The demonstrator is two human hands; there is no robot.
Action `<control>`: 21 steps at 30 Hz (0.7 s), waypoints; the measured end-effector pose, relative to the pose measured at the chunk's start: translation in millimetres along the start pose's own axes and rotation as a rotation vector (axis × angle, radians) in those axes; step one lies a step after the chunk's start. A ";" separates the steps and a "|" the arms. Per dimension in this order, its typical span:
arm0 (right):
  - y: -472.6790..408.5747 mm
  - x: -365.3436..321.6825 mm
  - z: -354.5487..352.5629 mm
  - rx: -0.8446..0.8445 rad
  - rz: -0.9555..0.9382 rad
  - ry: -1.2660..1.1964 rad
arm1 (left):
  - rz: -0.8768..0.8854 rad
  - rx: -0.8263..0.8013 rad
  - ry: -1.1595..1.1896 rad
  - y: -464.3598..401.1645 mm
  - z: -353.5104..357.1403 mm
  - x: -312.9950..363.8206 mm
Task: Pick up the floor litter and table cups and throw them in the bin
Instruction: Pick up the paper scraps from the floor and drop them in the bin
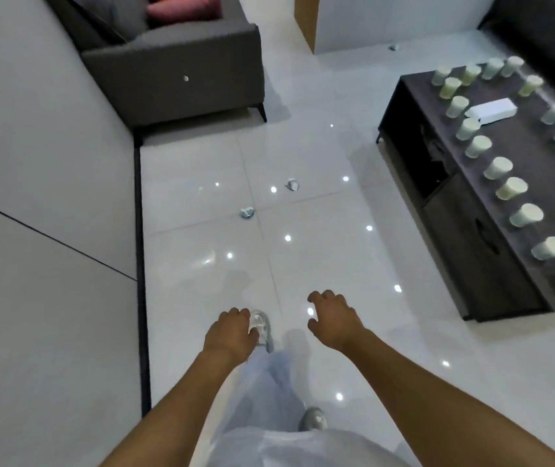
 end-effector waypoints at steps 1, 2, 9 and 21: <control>-24.2 -9.7 -8.7 -0.006 -0.023 0.007 | -0.016 0.000 0.006 -18.4 -11.3 -10.1; -47.2 -19.1 -16.8 -0.016 -0.034 0.010 | -0.030 -0.003 0.008 -37.0 -23.8 -18.9; -194.9 -78.5 -87.8 -0.058 -0.037 0.024 | -0.056 0.008 0.025 -165.8 -134.0 -61.4; -409.6 -103.1 -187.3 -0.100 0.028 -0.091 | -0.022 -0.036 -0.051 -381.5 -275.4 -66.6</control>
Point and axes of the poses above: each hand's wrist, its own y-axis away from the middle knuckle, its own z-axis out of the palm, x = y × z, the point moved 3 cm from there along -y, towards the middle knuckle, and after that the axes turned 3 degrees about y, right-handed, at the moved point
